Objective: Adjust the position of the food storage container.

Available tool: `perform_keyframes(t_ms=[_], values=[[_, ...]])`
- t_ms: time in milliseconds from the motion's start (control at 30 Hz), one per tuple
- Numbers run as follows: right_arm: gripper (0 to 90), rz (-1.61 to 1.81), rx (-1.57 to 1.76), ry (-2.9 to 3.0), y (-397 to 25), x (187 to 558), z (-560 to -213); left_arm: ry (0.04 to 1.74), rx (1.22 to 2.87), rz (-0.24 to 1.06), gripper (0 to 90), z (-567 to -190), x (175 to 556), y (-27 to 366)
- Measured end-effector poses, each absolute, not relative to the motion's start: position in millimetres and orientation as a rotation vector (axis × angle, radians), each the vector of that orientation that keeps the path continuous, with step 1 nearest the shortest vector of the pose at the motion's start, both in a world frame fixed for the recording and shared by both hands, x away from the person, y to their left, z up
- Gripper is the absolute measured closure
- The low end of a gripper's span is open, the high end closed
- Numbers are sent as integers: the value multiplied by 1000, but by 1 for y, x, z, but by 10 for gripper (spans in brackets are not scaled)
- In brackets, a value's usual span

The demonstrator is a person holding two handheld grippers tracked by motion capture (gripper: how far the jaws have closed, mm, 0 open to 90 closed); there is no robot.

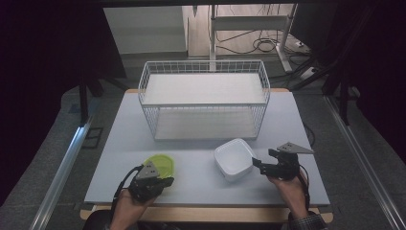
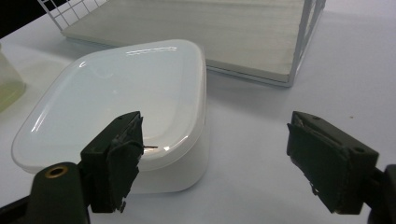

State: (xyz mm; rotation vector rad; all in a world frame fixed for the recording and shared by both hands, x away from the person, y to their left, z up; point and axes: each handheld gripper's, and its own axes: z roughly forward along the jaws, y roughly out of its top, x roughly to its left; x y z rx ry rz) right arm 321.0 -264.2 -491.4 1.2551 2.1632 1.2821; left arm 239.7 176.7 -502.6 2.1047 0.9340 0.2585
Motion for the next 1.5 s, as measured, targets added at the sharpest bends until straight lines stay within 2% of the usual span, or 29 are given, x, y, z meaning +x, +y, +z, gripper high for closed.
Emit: perform_keyframes(t_ms=[900,1067,1200,1500], values=[[264,1300,1253,2184,-263,321,-490,1102,2006,376,899,-509,281,242],[286,1300,1249,2188,-263,321,-490,1088,1986,390,898,-508,279,242],[410,1296,1239,2189,-264,321,-487,1025,1985,395,898,-504,275,229],[825,1231,1211,2222,-269,329,-479,946,2019,333,889,-509,275,198]])
